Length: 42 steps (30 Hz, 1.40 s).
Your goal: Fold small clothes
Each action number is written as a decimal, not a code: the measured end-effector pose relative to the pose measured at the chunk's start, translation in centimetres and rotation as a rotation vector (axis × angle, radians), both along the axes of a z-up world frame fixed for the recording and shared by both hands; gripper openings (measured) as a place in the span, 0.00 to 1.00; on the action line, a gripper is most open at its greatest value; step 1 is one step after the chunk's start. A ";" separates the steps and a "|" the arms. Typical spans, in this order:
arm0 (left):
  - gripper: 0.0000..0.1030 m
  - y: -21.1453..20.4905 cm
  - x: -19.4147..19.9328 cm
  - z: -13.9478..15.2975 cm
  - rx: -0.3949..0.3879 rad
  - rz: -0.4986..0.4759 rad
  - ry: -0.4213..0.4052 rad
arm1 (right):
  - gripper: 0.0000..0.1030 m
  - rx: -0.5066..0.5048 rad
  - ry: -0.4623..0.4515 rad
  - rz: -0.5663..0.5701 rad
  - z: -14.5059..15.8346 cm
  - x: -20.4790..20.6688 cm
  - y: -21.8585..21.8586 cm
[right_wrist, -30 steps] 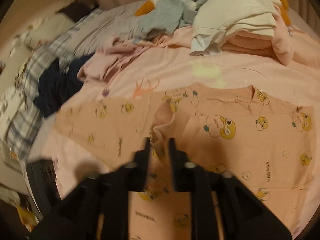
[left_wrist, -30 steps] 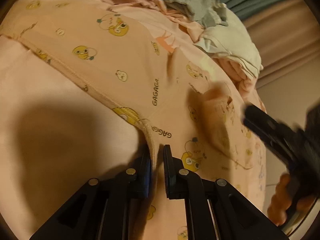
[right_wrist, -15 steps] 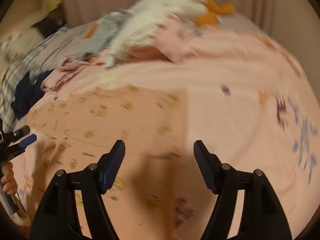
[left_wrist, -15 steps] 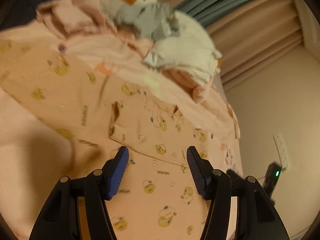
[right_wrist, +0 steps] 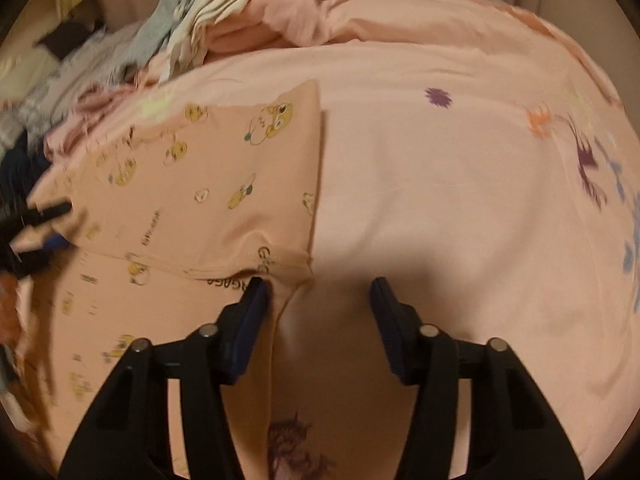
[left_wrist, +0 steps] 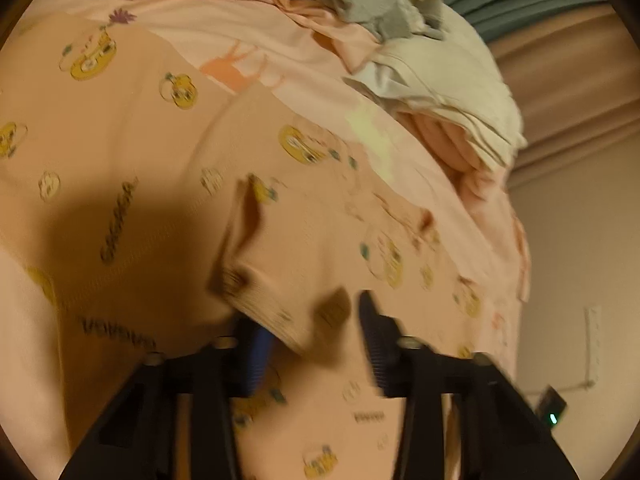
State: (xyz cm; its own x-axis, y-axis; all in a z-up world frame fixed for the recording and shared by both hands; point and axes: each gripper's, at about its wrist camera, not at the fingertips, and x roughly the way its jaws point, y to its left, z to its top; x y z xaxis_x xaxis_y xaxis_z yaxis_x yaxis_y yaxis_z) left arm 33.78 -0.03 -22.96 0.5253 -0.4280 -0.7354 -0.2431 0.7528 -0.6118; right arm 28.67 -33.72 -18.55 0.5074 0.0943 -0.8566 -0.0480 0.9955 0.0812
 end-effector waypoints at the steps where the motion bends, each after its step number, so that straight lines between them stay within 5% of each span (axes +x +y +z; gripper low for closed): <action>1: 0.11 0.0 0.4 -0.1 0.040 0.012 0.000 | 0.47 -0.023 -0.023 0.010 -0.1 0.1 0.4; 5: 0.06 0.6 0.8 -0.2 0.079 0.031 -0.020 | 0.13 0.031 -0.064 0.014 0.1 0.9 0.4; 6: 0.06 0.8 0.8 -0.1 0.092 0.034 -0.033 | 0.11 0.034 -0.073 0.007 0.1 0.9 0.4; 10: 0.06 1.1 0.7 0.0 0.147 0.005 -0.047 | 0.10 0.033 -0.079 0.005 0.1 0.5 0.4; 17: 0.07 1.9 0.3 -0.4 0.119 0.001 -0.060 | 0.06 0.034 -0.077 0.001 -0.8 -0.4 0.1; 22: 0.08 2.8 -0.8 2.4 0.192 0.055 -0.057 | 0.07 0.026 -0.018 -0.013 -0.2 -1.0 -0.7; 25: 0.08 3.8 -1.7 4.8 0.233 0.041 -0.122 | 0.11 0.054 0.001 -0.025 1.0 -1.4 -1.2; 29: 0.08 4.7 -2.6 6.0 0.239 0.040 -0.144 | 0.11 0.158 -0.058 -0.039 3.2 -1.2 -0.7; 35: 0.08 1.4 -0.4 3.4 0.110 -0.136 -0.103 | 0.10 0.200 -0.011 -0.023 1.9 2.4 2.9; 39: 0.05 0.0 0.5 0.5 0.185 -0.160 0.008 | 0.05 0.160 0.074 -0.049 -0.6 3.1 3.7; 42: 0.04 0.2 -0.4 -0.2 0.198 -0.182 -0.035 | 0.02 0.170 0.067 -0.042 -0.7 2.4 3.2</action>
State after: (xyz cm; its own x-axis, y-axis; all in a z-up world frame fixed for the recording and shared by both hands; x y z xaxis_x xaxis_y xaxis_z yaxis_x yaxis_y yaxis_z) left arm 33.38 0.13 -23.11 0.4794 -0.3668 -0.7973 -0.0746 0.8881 -0.4535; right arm 31.07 -30.55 -19.28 0.4565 0.2201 -0.8621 0.0045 0.9683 0.2496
